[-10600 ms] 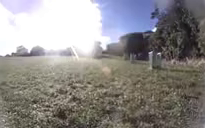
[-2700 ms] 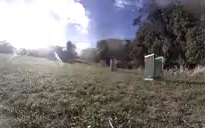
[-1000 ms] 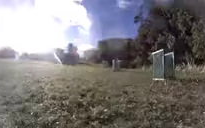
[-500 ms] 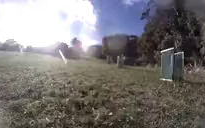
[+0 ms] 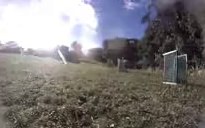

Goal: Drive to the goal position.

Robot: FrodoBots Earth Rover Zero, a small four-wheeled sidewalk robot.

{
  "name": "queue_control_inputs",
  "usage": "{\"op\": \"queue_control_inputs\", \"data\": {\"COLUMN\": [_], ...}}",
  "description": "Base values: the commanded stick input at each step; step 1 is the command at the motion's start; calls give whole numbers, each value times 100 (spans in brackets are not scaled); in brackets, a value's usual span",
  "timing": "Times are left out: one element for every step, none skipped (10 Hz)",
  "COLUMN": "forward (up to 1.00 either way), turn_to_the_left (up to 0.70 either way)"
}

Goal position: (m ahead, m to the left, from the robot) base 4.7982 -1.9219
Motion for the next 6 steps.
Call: {"op": "queue_control_inputs", "data": {"forward": [0, 0, 0, 0, 0, 0], "turn_to_the_left": [0, 0, 0, 0, 0, -3]}}
